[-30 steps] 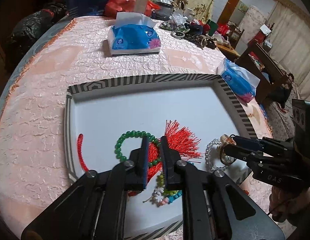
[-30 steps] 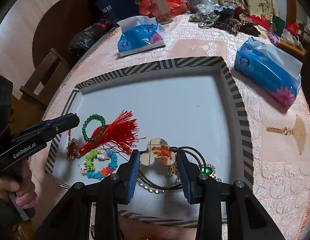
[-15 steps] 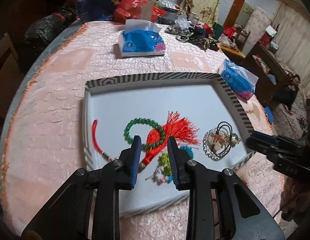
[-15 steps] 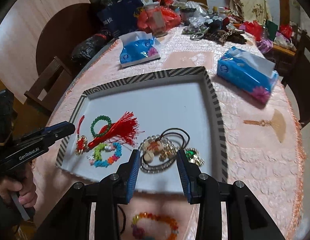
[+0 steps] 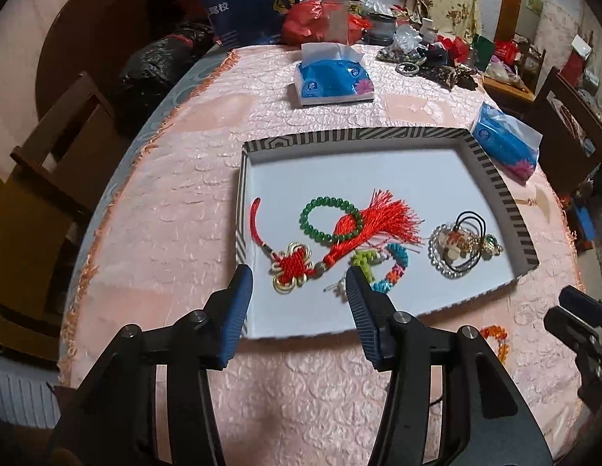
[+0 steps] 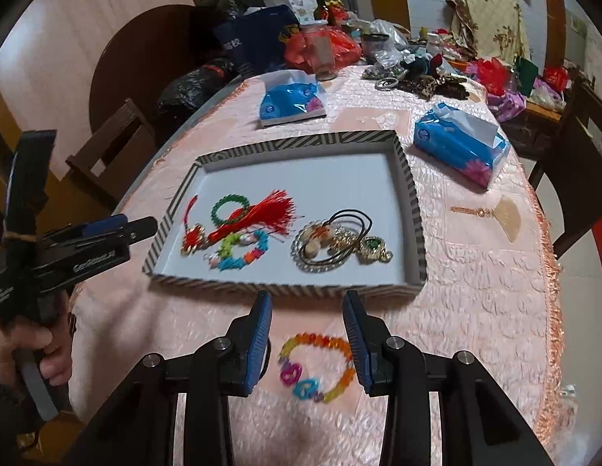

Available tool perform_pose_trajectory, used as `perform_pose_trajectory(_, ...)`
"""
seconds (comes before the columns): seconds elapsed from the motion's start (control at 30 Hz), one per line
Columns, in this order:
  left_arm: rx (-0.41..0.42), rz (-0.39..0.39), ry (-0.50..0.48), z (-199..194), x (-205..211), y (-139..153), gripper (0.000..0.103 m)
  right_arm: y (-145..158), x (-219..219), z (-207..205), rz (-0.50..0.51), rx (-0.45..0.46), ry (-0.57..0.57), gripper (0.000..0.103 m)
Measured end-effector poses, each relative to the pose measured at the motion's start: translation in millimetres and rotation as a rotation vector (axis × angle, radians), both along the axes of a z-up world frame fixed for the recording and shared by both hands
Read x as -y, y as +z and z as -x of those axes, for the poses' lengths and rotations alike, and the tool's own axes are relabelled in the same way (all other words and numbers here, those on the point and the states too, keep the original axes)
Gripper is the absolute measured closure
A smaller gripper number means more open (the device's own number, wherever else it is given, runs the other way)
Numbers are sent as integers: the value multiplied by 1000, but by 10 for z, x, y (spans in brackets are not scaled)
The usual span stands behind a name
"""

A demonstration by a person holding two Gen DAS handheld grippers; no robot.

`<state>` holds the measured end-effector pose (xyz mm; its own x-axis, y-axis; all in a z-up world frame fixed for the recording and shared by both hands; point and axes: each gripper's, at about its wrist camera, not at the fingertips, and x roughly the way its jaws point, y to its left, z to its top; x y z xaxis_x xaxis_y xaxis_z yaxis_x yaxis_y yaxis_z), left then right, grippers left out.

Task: Organize jewelry
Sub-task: 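Withdraw both open tools from the tray toward the items left on the tablecloth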

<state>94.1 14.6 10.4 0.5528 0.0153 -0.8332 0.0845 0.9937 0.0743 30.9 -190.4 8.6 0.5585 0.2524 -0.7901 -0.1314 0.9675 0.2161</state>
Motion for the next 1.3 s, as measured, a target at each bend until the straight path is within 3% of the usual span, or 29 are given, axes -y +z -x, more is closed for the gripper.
perform_pose_trajectory(0.07, -4, 3, 4, 53, -7, 4, 53, -3, -13, 75, 7, 1, 0, 63)
perform_pose_trajectory(0.87, 48, -5, 24, 464, 152, 200, 52, 67, 270, 519, 34, 10, -41, 61)
perform_pose_trajectory(0.93, 63, -8, 15, 507, 157, 203, 49, 17, 296, 537, 30, -10, -36, 61)
perform_pose_trajectory(1.0, 74, 0, -17, 582, 170, 177, 38, -56, 317, 586, 45, -18, -28, 61)
perform_pose_trajectory(1.1, 66, 8, -65, 741, 183, 22, 35, -198, 331, 682, 43, -34, -1, 61)
perform_pose_trajectory(1.23, -47, 37, -100, 865, 222, -407, 35, -470, 357, 782, 32, -86, 5, 61)
perform_pose_trajectory(1.3, -80, 13, -102, 896, 259, -597, 35, -619, 353, 821, 39, -119, 13, 61)
